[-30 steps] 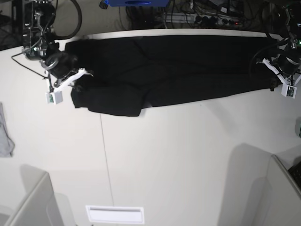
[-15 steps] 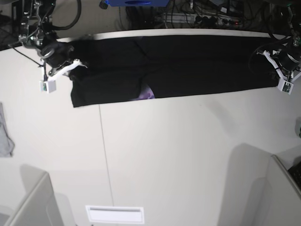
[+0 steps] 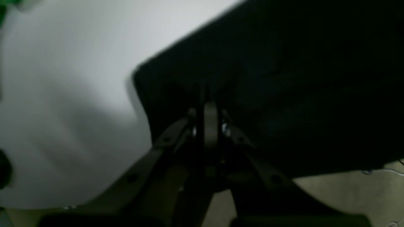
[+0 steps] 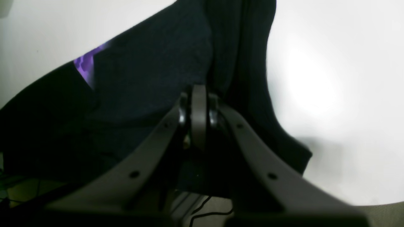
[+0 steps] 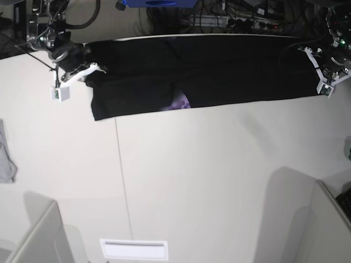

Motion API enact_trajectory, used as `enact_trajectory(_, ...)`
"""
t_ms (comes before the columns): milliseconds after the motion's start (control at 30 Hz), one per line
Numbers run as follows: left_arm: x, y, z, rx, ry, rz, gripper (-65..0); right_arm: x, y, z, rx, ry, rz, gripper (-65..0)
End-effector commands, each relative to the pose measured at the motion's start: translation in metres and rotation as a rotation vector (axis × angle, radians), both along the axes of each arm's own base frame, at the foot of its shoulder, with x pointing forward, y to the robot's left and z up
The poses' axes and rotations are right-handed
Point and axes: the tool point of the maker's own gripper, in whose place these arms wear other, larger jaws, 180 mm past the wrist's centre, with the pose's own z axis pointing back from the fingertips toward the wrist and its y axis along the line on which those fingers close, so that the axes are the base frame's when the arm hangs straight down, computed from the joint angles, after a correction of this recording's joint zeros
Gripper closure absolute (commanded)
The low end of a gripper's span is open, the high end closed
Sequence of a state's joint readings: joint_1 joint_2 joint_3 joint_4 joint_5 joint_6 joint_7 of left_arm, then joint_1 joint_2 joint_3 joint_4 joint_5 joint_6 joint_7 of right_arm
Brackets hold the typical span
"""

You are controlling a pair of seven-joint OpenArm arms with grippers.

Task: Fold the T-shirt properly
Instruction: 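Release the folded edge and reposition both grippers at the fold corners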

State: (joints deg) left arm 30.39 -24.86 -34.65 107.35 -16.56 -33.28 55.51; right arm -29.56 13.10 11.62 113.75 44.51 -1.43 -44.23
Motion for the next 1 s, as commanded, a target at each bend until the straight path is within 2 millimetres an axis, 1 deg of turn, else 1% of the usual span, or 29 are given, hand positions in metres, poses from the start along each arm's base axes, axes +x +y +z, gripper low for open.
enact_trajectory(0, 0.007, 0.004, 0.009, 0.020, -0.027, -0.014, 0.0, 0.004, 0.000, 0.006, -0.003, -0.028, 0.006, 0.0)
enact_trajectory(300, 0.004, 0.007, 0.009, 0.028, -0.015, -0.007, 0.0, 0.000, -0.002, 0.003, -0.003, -0.015, -0.002, 0.0)
enact_trajectory(333, 0.000, 0.008, 0.008, 0.030, -0.007, -0.007, -4.3, 0.000, -0.003, 0.001, -0.004, -0.011, -0.004, -2.3)
enact_trajectory(367, -0.003, 0.007, 0.007, 0.030, 0.001, -0.009, -11.0, -0.001, -0.003, 0.001, -0.004, -0.010, -0.005, -6.9)
enact_trajectory(467, -0.006, 0.008, 0.006, 0.031, 0.006, -0.008, -34.1, -0.002, -0.004, -0.003, -0.002, 0.002, -0.009, -20.3)
enact_trajectory(533, -0.006, 0.008, 0.007, 0.032, 0.006, -0.006, -47.6, -0.002, -0.004, -0.003, -0.002, 0.002, -0.009, -26.3)
enact_trajectory(567, -0.006, 0.012, 0.009, 0.039, 0.000, 0.002, -52.2, -0.002, -0.004, -0.003, -0.002, 0.002, -0.009, -27.5)
enact_trajectory(600, -0.006, 0.018, 0.013, 0.047, -0.012, 0.018, -55.5, -0.002, -0.004, -0.003, -0.002, 0.002, -0.009, -27.5)
enact_trajectory(633, -0.005, 0.024, 0.019, 0.053, -0.029, 0.038, -56.8, -0.002, -0.004, -0.003, -0.001, 0.000, -0.011, -27.6)
enact_trajectory(700, -0.002, 0.033, 0.033, 0.078, -0.070, 0.061, -56.8, 0.001, -0.004, 0.001, -0.001, -0.016, -0.013, -27.6)
enact_trajectory(767, 0.003, 0.033, 0.048, 0.097, -0.115, 0.061, -56.8, 0.006, -0.004, 0.005, -0.002, -0.038, -0.013, -27.6)
enact_trajectory(800, 0.002, 0.032, 0.051, 0.097, -0.130, 0.073, -55.3, 0.012, -0.004, 0.012, -0.004, -0.069, -0.016, -27.6)
enact_trajectory(833, 0.001, 0.034, 0.053, 0.099, -0.142, 0.089, -50.8, 0.015, -0.003, 0.015, -0.004, -0.089, -0.014, -27.0)
enact_trajectory(867, -0.001, 0.037, 0.055, 0.102, -0.148, 0.100, -42.9, 0.016, -0.002, 0.017, -0.001, -0.096, -0.015, -25.7)
enact_trajectory(900, -0.003, 0.038, 0.053, 0.096, -0.151, 0.119, -30.4, 0.016, 0.001, 0.017, 0.002, -0.100, -0.008, -23.0)
enact_trajectory(933, -0.004, 0.036, 0.051, 0.083, -0.158, 0.131, -14.8, 0.016, 0.008, 0.017, 0.012, -0.101, 0.018, -19.2)
enact_trajectory(967, -0.004, 0.032, 0.048, 0.064, -0.165, 0.144, 0.0, 0.015, 0.017, 0.017, 0.019, -0.107, 0.058, -13.8)
